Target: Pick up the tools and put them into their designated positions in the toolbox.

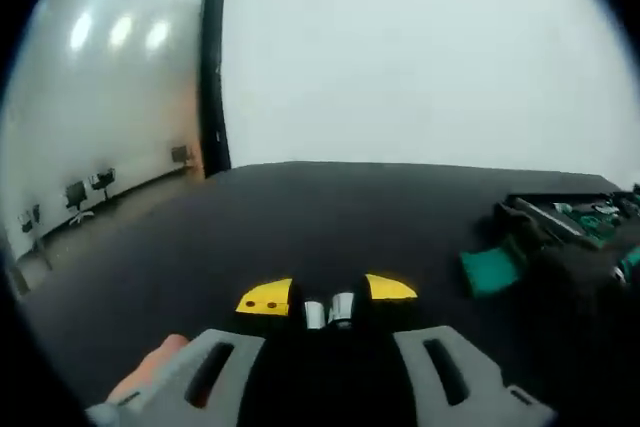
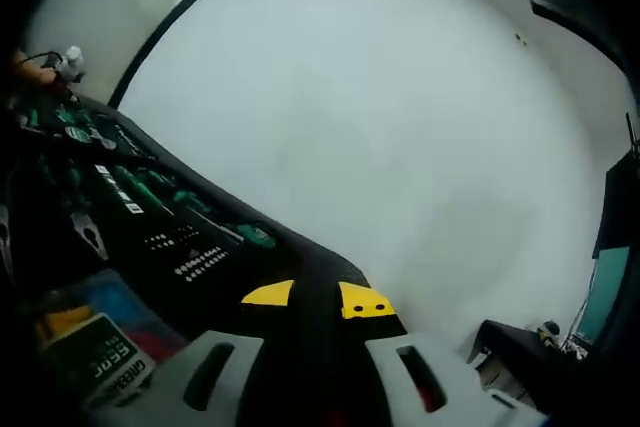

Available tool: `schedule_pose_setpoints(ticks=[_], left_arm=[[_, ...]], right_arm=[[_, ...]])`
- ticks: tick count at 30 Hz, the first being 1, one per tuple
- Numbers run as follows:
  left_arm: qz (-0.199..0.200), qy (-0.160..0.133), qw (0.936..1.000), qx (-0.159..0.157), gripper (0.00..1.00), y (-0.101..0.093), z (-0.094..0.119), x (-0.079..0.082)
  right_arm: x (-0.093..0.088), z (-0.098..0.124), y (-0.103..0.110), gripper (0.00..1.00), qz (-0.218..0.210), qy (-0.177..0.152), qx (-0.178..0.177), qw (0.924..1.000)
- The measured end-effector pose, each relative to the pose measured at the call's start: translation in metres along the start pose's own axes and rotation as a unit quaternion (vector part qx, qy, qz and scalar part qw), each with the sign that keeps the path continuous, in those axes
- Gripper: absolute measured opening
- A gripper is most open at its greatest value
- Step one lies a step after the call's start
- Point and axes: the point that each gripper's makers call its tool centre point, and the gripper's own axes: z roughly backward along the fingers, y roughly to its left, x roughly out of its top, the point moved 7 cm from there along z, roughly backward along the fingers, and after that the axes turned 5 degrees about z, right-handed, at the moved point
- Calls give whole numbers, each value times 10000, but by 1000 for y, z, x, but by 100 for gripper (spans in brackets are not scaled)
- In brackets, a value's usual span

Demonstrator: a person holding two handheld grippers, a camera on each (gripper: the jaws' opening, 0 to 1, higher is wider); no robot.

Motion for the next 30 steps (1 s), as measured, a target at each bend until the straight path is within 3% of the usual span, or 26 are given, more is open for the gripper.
schedule_pose_setpoints(ticks=[6,11,18,20,22,23,25,26,28,30], left_arm=[[-349,-25,9984,-434,21,-13,58,-21],[-370,0,9980,-521,21,-25,96,-31],[-160,-41,9977,-663,21,-28,109,-38],[15,-30,9960,-889,21,-30,113,-39],[53,-31,9958,-911,21,-31,116,-39],[-162,-105,9939,-1086,21,-32,114,-37],[-210,-343,9927,-1133,23,-34,115,-30],[-172,-618,9901,-1246,29,-34,117,-24],[150,-933,9873,-1276,41,-27,123,-16],[504,-1226,9852,-1084,40,-18,130,-9]], right_arm=[[-1,0,1,13,-7,26,47,10000],[0,-1,4,13,57,37,106,9999],[4,3,8,13,89,-66,181,9998],[6,4,6,13,76,-141,146,9998],[7,5,6,13,59,-168,136,9997],[7,5,6,13,70,-169,129,9997],[7,5,7,14,80,-161,148,9997],[7,5,7,14,73,-169,173,9997],[8,5,9,14,127,-166,192,9996],[8,5,10,14,155,-166,211,9995]])
